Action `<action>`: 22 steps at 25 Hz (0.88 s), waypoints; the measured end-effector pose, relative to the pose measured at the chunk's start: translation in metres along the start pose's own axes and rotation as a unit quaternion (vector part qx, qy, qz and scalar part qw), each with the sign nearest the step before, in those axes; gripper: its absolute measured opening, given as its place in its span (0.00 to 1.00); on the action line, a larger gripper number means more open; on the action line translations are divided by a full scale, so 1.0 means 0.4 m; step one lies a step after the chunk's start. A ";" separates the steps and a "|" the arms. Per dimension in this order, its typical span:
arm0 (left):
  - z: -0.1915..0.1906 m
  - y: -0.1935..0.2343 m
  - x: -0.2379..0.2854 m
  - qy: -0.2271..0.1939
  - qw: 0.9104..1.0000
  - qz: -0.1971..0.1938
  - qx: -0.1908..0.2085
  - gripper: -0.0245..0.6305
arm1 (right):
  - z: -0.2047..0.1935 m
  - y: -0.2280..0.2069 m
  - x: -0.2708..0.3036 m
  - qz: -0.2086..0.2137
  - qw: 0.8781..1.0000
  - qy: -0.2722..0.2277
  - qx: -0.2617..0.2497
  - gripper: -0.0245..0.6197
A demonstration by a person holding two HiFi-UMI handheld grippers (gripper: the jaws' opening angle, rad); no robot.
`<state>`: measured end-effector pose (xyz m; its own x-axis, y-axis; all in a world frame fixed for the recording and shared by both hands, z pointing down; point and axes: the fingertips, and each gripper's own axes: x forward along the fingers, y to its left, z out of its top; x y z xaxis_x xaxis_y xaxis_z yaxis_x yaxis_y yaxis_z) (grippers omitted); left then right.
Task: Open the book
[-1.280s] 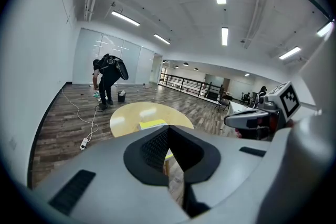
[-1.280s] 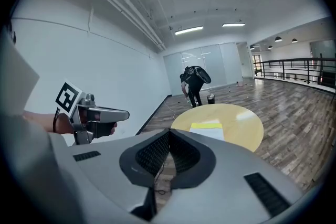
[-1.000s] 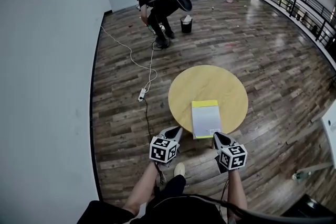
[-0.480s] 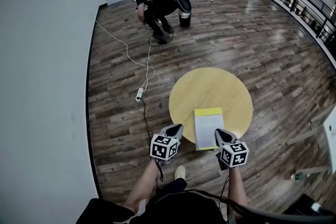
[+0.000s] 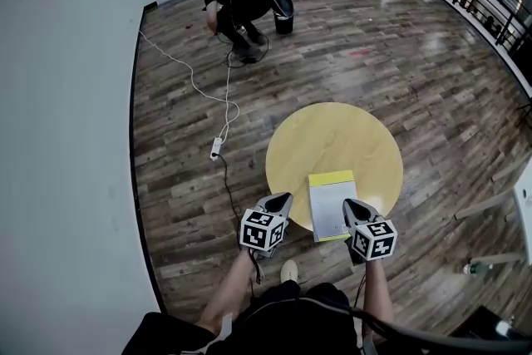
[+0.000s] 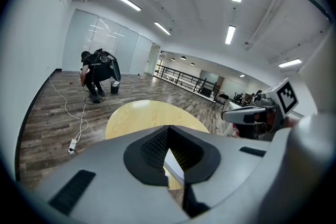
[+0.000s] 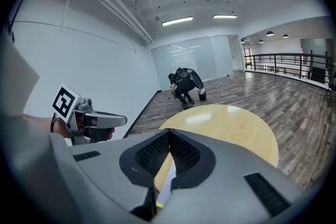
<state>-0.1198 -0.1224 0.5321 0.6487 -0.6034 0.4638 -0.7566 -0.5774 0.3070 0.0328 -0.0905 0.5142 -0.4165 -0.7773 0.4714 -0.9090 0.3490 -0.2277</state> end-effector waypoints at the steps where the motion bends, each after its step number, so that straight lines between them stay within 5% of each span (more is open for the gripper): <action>1: 0.000 0.001 0.005 0.002 1.000 -0.001 -0.001 0.04 | -0.001 -0.003 0.003 -0.001 1.000 0.001 0.001 0.04; 22: -0.068 -0.017 0.012 0.016 1.000 0.019 -0.017 0.04 | -0.054 -0.010 0.024 0.030 0.999 0.034 -0.007 0.04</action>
<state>-0.1139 -0.1067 0.5548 0.6169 -0.6058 0.5024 -0.7833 -0.5348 0.3169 0.0322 -0.0882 0.5381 -0.4704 -0.7177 0.5134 -0.8819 0.4021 -0.2460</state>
